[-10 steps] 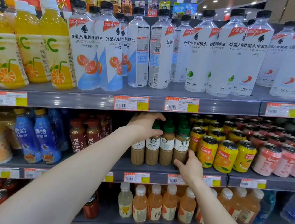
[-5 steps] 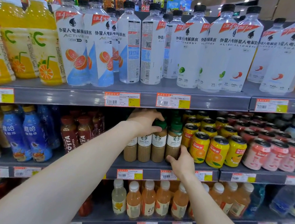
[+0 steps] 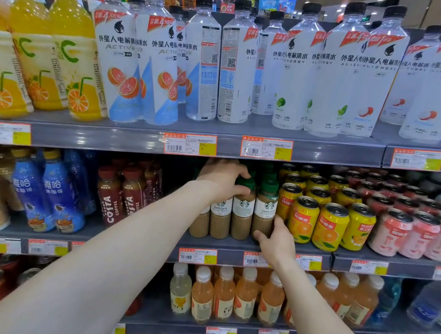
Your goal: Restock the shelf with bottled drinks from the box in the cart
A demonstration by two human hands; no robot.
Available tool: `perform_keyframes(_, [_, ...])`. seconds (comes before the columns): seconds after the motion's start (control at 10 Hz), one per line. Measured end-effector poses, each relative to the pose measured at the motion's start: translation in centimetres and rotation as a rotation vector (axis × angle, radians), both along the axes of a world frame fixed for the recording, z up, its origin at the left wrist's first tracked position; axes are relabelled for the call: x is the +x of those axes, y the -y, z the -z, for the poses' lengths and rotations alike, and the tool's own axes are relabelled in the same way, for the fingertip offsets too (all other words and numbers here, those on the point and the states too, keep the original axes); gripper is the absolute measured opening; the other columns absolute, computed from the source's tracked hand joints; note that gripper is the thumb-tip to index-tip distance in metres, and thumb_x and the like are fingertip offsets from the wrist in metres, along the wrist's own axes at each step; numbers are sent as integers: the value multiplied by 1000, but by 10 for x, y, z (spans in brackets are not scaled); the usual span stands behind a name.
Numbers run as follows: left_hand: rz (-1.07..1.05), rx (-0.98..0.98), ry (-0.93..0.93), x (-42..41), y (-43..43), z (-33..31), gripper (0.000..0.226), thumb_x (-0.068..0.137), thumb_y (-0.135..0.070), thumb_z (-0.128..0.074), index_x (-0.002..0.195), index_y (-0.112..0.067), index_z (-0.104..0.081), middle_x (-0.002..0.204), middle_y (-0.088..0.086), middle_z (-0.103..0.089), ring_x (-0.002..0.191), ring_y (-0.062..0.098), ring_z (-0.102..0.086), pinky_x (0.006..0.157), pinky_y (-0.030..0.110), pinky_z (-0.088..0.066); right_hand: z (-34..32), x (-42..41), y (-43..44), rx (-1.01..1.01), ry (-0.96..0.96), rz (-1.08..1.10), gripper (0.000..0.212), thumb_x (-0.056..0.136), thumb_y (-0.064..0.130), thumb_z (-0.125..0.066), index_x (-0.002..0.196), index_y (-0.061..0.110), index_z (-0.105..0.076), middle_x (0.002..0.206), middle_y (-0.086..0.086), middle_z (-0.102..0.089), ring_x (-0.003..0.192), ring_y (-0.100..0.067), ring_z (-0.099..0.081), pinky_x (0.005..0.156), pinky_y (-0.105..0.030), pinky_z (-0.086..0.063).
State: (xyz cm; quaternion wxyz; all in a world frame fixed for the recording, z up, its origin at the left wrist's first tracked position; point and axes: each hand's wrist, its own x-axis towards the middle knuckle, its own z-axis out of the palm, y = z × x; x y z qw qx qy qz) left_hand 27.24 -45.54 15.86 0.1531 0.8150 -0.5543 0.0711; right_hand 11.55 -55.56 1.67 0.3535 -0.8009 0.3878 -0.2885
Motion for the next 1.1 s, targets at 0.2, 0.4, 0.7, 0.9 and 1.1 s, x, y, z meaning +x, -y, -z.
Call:
perform_keyframes(0.2, [-38, -23, -16, -8, 1, 3, 45, 91, -51, -69, 131, -29, -64, 138, -2, -59, 125, 22, -54, 107, 41, -41, 2, 0, -1, -23, -4, 3, 59, 90, 20, -73, 142, 15, -47, 138, -7, -59, 127, -28, -55, 102, -38, -47])
perform_keyframes(0.4, [-68, -17, -8, -13, -2, 4, 44, 95, -47, -66, 136, -31, -62, 144, -4, -55, 132, 21, -50, 113, 44, -36, -3, 0, -5, -7, 5, 4, 58, 89, 21, -74, 141, 15, -48, 136, -7, -60, 126, -28, -56, 101, -39, -48])
perform_keyframes(0.7, [-93, -18, -42, -25, -8, 5, 53, 95, -42, -67, 145, -30, -52, 149, 1, -50, 135, 26, -45, 112, 40, -33, -16, -4, -6, 76, -66, 33, 60, 84, 28, -79, 134, 10, -51, 133, -10, -63, 121, -31, -59, 95, -38, -50])
perform_keyframes(0.9, [-94, -140, 152, -27, -41, 25, 53, 89, -41, -68, 137, -22, -60, 140, 5, -58, 124, 30, -52, 104, 42, -38, -20, -17, -18, 31, 41, 66, 56, 91, 20, -71, 141, 8, -49, 137, -11, -59, 126, -31, -56, 99, -38, -47])
perform_keyframes(1.1, [-107, -99, 332, -42, -90, 45, 43, 85, -29, -67, 126, -18, -65, 122, 4, -66, 111, 29, -61, 97, 43, -46, -18, -34, -30, -176, -41, 113, 58, 96, 20, -61, 150, 9, -44, 153, -11, -46, 141, -28, -43, 110, -40, -40])
